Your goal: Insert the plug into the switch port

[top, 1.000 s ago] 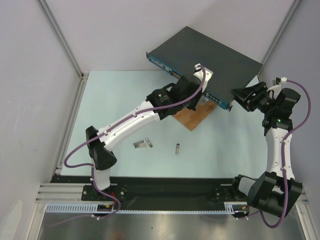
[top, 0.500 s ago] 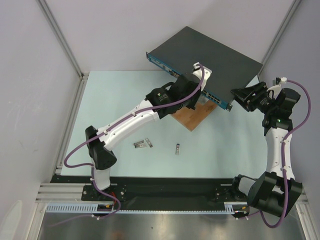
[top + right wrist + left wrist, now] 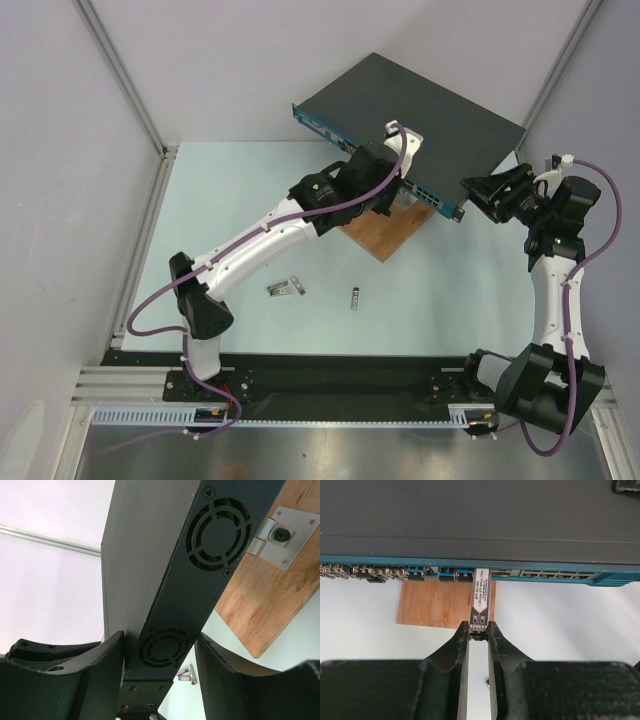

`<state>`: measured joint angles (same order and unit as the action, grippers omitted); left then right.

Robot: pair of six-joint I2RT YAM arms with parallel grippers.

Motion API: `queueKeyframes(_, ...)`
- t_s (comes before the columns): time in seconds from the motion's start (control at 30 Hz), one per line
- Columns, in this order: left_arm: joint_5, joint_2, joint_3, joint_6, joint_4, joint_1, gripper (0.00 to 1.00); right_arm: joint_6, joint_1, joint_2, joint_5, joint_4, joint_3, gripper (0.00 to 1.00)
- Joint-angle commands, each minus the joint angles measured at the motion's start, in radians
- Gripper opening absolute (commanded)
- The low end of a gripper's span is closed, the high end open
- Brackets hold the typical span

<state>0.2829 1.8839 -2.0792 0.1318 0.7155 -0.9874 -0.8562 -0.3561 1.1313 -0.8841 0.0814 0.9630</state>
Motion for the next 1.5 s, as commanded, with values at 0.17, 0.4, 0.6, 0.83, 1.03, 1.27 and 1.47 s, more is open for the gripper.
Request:
queueKeyframes(0.17,0.002,0.021,-0.084,0.015,-0.013,0.010,0.00,0.057,0.049,0.004,-0.041,-0.031,-0.007,0.00)
queueKeyframes(0.4,-0.013,0.038,-0.074,0.023,-0.011,0.013,0.00,0.059,0.051,0.005,-0.044,-0.029,-0.007,0.00)
queueKeyframes(0.6,-0.030,0.054,-0.068,0.032,-0.007,0.018,0.00,0.059,0.049,0.004,-0.044,-0.031,-0.006,0.00)
queueKeyframes(0.83,-0.025,0.058,-0.091,0.034,-0.013,0.024,0.00,0.063,0.051,0.005,-0.047,-0.028,-0.009,0.00)
queueKeyframes(1.03,-0.021,0.066,-0.162,0.020,-0.031,0.029,0.00,0.066,0.055,0.007,-0.046,-0.028,-0.010,0.00)
queueKeyframes(1.27,-0.045,0.089,-0.191,0.037,-0.034,0.029,0.00,0.066,0.060,0.008,-0.044,-0.031,-0.009,0.00)
queueKeyframes(1.47,-0.068,0.070,-0.191,0.037,-0.062,0.029,0.00,0.068,0.059,0.015,-0.046,-0.025,-0.007,0.00)
